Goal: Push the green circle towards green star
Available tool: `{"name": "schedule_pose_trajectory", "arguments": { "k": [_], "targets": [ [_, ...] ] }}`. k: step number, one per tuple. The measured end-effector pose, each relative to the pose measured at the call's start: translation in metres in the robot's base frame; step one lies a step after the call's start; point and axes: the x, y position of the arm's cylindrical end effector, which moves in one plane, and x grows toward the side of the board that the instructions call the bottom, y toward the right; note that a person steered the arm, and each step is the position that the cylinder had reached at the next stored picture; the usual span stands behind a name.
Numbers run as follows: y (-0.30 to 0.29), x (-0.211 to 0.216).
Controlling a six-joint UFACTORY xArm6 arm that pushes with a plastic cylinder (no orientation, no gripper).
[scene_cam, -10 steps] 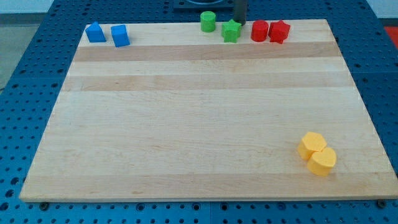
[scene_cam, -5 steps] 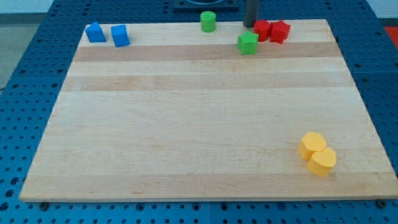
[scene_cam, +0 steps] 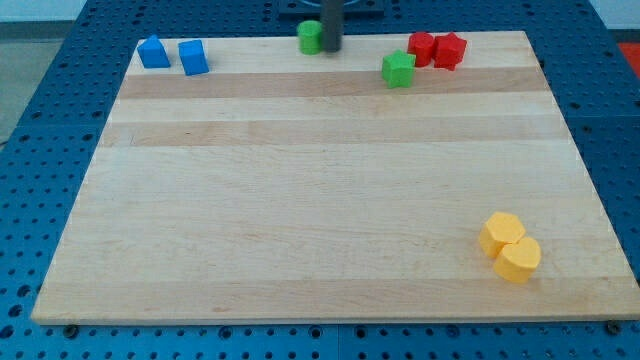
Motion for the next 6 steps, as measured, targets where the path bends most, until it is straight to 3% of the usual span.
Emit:
{"name": "schedule_pose_trajectory", "arguments": {
  "k": [1,2,3,4,6],
  "targets": [
    [-0.023,0.053],
    [-0.036,0.038],
    [-0.084,-0.009],
    [-0.095,-0.042],
    [-0.077,-0.042]
  ]
}}
